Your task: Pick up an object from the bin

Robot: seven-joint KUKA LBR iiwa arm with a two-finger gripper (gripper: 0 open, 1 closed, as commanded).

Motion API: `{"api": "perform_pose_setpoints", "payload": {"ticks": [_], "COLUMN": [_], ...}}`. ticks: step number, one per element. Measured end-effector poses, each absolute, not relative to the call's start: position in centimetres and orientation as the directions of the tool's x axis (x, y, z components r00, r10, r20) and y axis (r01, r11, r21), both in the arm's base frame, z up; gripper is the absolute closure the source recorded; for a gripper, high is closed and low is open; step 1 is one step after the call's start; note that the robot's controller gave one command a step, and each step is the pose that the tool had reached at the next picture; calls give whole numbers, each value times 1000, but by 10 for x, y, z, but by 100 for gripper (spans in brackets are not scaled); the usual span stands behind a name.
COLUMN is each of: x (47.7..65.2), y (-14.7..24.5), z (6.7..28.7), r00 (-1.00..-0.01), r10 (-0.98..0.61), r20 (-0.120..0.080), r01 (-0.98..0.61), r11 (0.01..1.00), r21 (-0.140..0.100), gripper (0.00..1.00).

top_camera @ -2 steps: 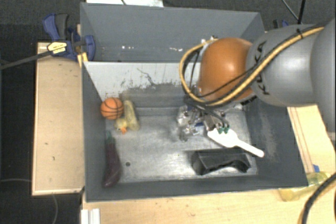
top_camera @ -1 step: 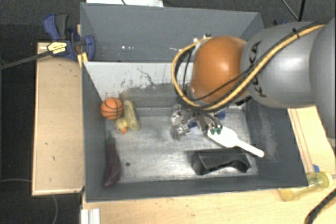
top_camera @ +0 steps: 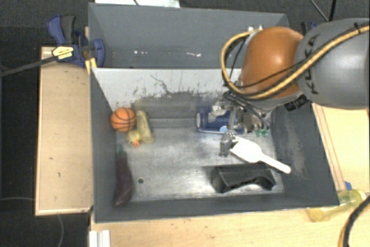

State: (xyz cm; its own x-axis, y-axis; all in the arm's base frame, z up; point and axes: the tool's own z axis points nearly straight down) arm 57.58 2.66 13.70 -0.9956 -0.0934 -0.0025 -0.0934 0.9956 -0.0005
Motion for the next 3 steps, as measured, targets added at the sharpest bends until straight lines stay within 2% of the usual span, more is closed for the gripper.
{"api": "perform_pose_setpoints", "payload": {"ticks": [1,2,3], "x": [576,582,582], "y": [27,15,15], "z": [137,112,112], "r00": [-996,-995,-995], "r10": [-93,-101,-99], "r20": [-2,-4,-4], "r01": [-93,-101,-99], "r11": [996,995,995], "r21": [0,1,1], "gripper": [0,100,100]}}
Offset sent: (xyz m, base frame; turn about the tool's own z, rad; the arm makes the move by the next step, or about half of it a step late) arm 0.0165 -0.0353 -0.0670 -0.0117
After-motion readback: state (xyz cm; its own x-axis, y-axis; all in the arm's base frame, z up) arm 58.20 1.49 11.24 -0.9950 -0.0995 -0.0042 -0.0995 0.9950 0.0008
